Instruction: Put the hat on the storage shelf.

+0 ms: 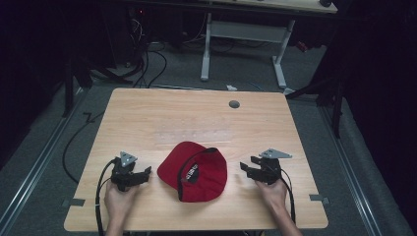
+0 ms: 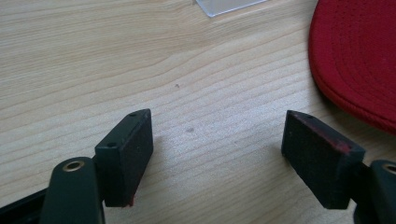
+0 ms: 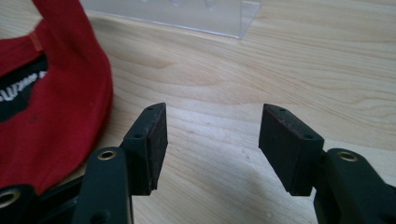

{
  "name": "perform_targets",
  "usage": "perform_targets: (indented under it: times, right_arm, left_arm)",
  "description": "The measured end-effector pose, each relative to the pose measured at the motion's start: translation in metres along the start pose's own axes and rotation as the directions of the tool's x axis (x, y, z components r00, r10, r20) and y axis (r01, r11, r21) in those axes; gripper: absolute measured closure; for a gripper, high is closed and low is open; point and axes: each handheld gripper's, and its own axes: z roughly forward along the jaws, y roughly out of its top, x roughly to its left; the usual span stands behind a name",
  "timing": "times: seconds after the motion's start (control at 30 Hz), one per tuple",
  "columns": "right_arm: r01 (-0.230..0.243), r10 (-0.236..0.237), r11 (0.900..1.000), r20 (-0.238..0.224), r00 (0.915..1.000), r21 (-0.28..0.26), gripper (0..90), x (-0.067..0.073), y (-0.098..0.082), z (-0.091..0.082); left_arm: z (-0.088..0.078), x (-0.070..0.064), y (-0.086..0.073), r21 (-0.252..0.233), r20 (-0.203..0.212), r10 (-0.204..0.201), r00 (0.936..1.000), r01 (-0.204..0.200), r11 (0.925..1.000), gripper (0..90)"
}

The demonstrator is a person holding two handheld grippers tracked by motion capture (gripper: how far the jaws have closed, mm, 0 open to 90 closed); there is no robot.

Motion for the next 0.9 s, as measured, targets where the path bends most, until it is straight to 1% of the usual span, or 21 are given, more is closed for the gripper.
perform_targets:
  times: [0.03,0.13,0.23,0.3,0.47,0.67,0.73,0.8,0.9]
  right_arm:
    - [-0.007,0.007,1.000,-0.006,1.0000,-0.003,42.0,0.001,0.001,-0.001]
    - [-0.007,0.006,1.000,-0.030,0.9995,-0.012,41.3,0.004,0.004,-0.002]
    - [0.002,-0.003,1.000,-0.050,0.9988,-0.023,40.5,0.008,0.006,-0.001]
    - [-0.004,0.003,1.000,-0.067,0.9978,-0.022,39.9,0.009,0.006,-0.001]
    - [-0.015,0.012,1.000,-0.091,0.9957,-0.027,38.6,0.011,0.008,0.000]
    - [0.000,-0.004,0.999,-0.116,0.9932,-0.035,36.6,0.017,0.016,0.001]
    - [0.010,-0.015,0.999,-0.124,0.9922,-0.039,35.7,0.020,0.019,0.001]
    - [0.031,-0.038,0.998,-0.124,0.9916,-0.053,35.2,0.024,0.022,0.002]
    - [0.046,-0.052,0.998,-0.135,0.9895,-0.053,34.5,0.027,0.025,0.003]
  left_arm:
    - [0.000,0.000,0.000,0.000,0.000,0.000,1.0000,0.000,1.0000,25.1]
    - [0.000,0.000,0.000,0.000,-0.001,0.000,1.0000,0.000,1.0000,25.1]
    - [0.000,0.000,0.000,0.000,-0.001,0.000,1.0000,0.000,1.0000,25.1]
    - [0.000,0.000,0.000,0.000,-0.001,0.000,1.0000,0.000,1.0000,25.1]
    - [0.000,0.000,0.000,0.000,-0.001,0.000,1.0000,0.000,1.0000,25.1]
    - [0.000,0.000,0.000,0.000,-0.002,0.000,1.0000,0.000,1.0000,25.1]
    - [0.000,0.000,0.000,0.000,-0.002,0.000,1.0000,0.000,1.0000,25.1]
    - [0.000,0.000,0.000,0.000,-0.002,0.000,1.0000,0.000,1.0000,25.1]
    - [0.000,0.000,0.000,0.000,-0.002,0.000,1.0000,0.000,1.0000,25.1]
